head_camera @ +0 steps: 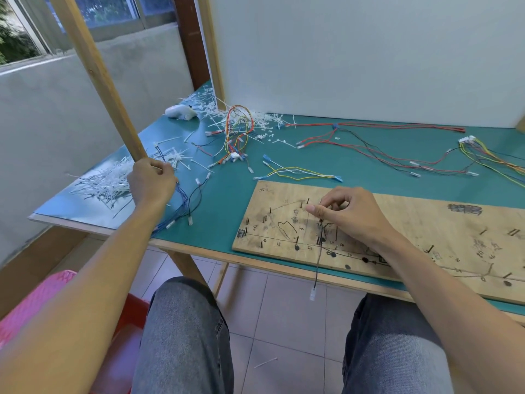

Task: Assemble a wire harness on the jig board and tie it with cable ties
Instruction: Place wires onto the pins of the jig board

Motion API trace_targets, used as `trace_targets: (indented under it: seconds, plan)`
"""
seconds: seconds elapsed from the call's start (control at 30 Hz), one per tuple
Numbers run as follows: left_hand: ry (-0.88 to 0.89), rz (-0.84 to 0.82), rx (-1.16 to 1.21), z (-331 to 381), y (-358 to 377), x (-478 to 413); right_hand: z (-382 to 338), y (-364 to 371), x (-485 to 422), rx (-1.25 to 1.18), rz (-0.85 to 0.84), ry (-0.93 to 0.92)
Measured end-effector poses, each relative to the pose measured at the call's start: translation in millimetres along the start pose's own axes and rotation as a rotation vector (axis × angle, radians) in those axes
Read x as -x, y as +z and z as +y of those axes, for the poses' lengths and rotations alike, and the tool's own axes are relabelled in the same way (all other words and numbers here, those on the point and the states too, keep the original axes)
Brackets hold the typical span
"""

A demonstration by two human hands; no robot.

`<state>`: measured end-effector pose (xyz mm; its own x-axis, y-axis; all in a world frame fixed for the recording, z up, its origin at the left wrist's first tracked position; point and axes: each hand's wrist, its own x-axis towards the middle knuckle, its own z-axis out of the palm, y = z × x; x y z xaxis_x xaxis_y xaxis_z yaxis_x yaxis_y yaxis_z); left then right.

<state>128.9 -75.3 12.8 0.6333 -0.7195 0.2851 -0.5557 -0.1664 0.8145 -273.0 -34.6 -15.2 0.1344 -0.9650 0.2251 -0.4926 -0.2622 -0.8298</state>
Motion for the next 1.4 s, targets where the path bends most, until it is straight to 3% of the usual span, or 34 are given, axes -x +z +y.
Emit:
trace_targets:
  seconds: [0.17, 0.37, 0.6, 0.77, 1.03, 1.23, 1.4]
  plan:
    - [0.307, 0.04, -0.027, 23, -8, 10, -2, -1, 2, -0.013, 0.001, 0.007]
    - [0.638, -0.05, -0.09, 72, -20, 50, -3, -2, 1, -0.021, 0.018, -0.017]
    - [0.838, -0.47, -0.209, 100, 21, 166, -4, -4, 1, -0.144, 0.042, 0.024]
    - [0.863, -0.57, -0.275, 90, 58, 207, -2, -5, 2, -0.256, 0.029, 0.032]
    - [0.737, -0.487, -0.186, 89, 59, 211, 4, -8, 1, -0.313, -0.033, 0.03]
    - [0.718, -0.436, -0.11, 87, 58, 217, 4, -7, 1, -0.228, -0.045, 0.046]
    - [0.613, -0.496, -0.021, 83, 58, 215, 4, -8, 3, -0.242, -0.001, 0.003]
